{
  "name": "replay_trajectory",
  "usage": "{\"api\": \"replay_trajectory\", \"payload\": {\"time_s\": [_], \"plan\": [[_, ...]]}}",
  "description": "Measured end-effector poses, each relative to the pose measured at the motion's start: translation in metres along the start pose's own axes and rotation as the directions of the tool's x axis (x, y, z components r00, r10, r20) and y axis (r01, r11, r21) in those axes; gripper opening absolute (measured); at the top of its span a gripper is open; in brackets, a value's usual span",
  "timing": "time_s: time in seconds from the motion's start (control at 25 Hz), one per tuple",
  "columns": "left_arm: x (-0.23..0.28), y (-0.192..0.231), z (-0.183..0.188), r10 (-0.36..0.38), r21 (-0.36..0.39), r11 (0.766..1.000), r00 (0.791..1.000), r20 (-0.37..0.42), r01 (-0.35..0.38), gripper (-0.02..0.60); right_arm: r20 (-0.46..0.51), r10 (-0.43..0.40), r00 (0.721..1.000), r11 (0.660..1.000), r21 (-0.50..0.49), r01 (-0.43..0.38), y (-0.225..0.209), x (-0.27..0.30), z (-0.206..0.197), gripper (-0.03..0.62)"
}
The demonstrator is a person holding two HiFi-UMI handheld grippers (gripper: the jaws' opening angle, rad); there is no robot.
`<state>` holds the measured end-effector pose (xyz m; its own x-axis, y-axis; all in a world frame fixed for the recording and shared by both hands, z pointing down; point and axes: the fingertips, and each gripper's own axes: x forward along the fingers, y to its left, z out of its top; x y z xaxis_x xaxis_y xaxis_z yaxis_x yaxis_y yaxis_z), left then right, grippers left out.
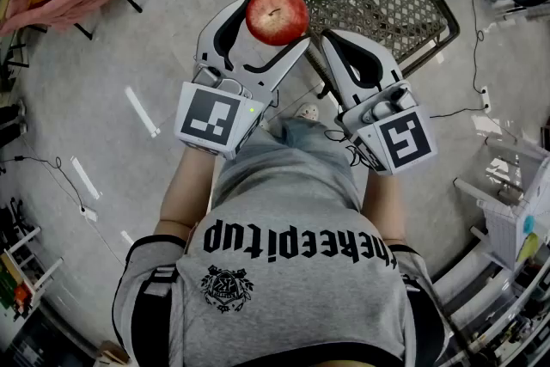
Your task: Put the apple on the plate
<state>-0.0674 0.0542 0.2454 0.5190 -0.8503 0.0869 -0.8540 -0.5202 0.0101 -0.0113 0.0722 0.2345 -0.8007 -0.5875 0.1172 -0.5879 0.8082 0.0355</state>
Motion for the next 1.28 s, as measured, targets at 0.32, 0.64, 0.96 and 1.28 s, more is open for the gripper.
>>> {"api": "replay_trajectory", "payload": {"time_s": [0.32, 0.64, 0.96, 1.28], "plan": [[0.009, -0.007, 0.007, -0.014, 0.008, 1.0, 1.0, 0.018, 0.014, 0.416, 0.003, -0.001, 1.0, 1.0, -0.012, 0.001, -0.007, -0.003, 0.004, 0.008], [0.014, -0.008, 0.003, 0.008, 0.007, 1.0, 1.0, 0.009, -0.008, 0.416, 0.004, 0.024, 1.0, 1.0, -0.009, -0.024, -0.014, -0.003, -0.002, 0.008], [0.038, -0.009, 0.001, 0.047, -0.001, 0.999, 0.999, 0.003, -0.047, 0.416, 0.02, 0.044, 0.999, 0.999, 0.029, -0.045, -0.043, -0.002, -0.005, 0.008], [0.071, -0.024, 0.003, 0.098, 0.004, 0.995, 0.995, 0.002, -0.098, 0.416, 0.019, 0.088, 0.996, 0.995, 0.045, -0.088, -0.08, -0.016, -0.014, 0.009]]}}
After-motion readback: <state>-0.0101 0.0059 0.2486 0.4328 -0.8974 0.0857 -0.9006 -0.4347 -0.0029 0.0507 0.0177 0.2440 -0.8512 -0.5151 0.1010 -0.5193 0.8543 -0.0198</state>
